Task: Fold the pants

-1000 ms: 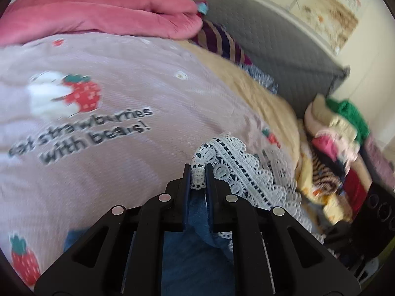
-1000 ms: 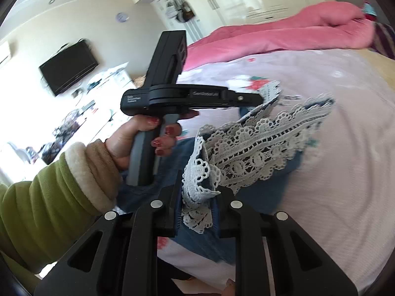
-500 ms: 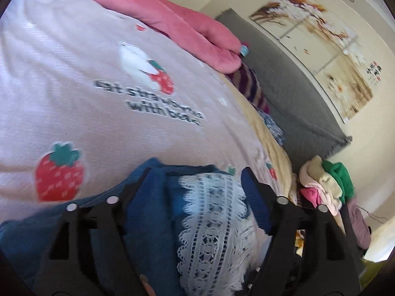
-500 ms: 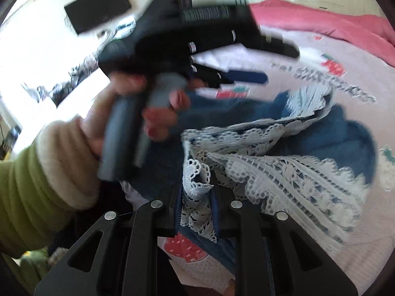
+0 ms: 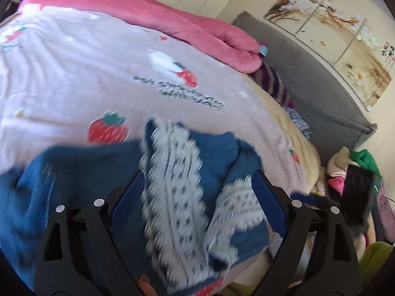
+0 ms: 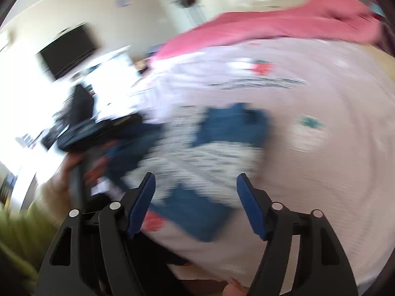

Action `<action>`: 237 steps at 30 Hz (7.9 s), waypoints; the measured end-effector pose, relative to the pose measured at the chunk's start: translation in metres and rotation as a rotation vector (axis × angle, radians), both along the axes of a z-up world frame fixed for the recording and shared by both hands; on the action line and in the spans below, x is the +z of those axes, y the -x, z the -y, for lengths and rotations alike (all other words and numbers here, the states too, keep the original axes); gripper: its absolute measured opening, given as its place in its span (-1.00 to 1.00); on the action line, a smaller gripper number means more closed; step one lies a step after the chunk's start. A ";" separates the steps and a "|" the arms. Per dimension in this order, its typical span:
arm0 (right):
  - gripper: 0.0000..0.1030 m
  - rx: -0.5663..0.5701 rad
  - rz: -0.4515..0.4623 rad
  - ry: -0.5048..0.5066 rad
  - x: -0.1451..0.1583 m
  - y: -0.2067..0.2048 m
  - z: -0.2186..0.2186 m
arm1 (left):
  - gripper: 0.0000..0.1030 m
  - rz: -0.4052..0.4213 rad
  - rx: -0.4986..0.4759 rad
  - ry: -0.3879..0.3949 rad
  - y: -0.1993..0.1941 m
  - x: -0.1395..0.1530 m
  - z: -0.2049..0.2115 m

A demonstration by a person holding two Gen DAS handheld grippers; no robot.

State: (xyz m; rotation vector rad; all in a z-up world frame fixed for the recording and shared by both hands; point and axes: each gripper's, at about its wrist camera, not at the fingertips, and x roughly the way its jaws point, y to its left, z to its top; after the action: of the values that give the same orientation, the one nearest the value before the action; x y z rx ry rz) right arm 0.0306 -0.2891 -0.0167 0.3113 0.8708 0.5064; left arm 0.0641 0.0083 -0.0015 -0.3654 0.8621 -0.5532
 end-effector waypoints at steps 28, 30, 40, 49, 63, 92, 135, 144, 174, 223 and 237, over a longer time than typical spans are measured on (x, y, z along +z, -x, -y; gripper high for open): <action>-0.80 0.227 -0.184 0.077 -0.013 -0.184 -0.151 | -0.87 -0.169 0.035 -0.136 0.067 -0.034 -0.004; -0.65 0.247 -0.167 0.070 -0.010 -0.180 -0.149 | -0.78 -0.176 0.048 -0.126 0.067 -0.036 -0.009; 0.40 0.435 0.117 0.304 0.027 -0.159 -0.149 | 0.14 -0.182 0.055 -0.158 0.071 -0.034 -0.005; 0.41 0.727 0.117 0.495 -0.008 -0.174 -0.201 | -0.07 -0.223 0.082 -0.158 0.066 -0.042 0.010; -0.42 0.800 0.087 0.464 -0.016 -0.169 -0.210 | -0.54 -0.236 -0.002 -0.089 0.071 -0.043 0.046; -0.57 0.587 0.093 0.248 0.011 -0.129 -0.153 | 0.02 -0.046 0.072 -0.181 0.089 0.012 0.031; 0.74 0.529 0.132 0.241 0.054 -0.126 -0.195 | 0.81 -0.046 0.409 -0.278 0.131 0.019 -0.088; 0.77 0.619 0.108 0.250 0.044 -0.128 -0.257 | 0.81 -0.076 0.434 -0.259 0.131 0.003 -0.103; 0.01 0.856 -0.089 0.330 -0.030 -0.144 -0.373 | 0.81 -0.172 0.398 -0.133 0.099 -0.046 -0.115; -0.26 0.514 -0.011 0.043 0.014 -0.134 -0.080 | -0.05 -0.011 0.013 -0.156 0.014 -0.011 0.056; -0.03 0.445 -0.048 0.068 0.009 -0.133 -0.083 | 0.09 -0.018 -0.123 -0.270 0.014 -0.046 0.119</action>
State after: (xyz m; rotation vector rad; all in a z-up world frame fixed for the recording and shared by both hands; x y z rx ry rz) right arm 0.1634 -0.2065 -0.0074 0.0647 1.0067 0.8817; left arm 0.0504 -0.1110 -0.0478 -0.0714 0.9672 -0.5389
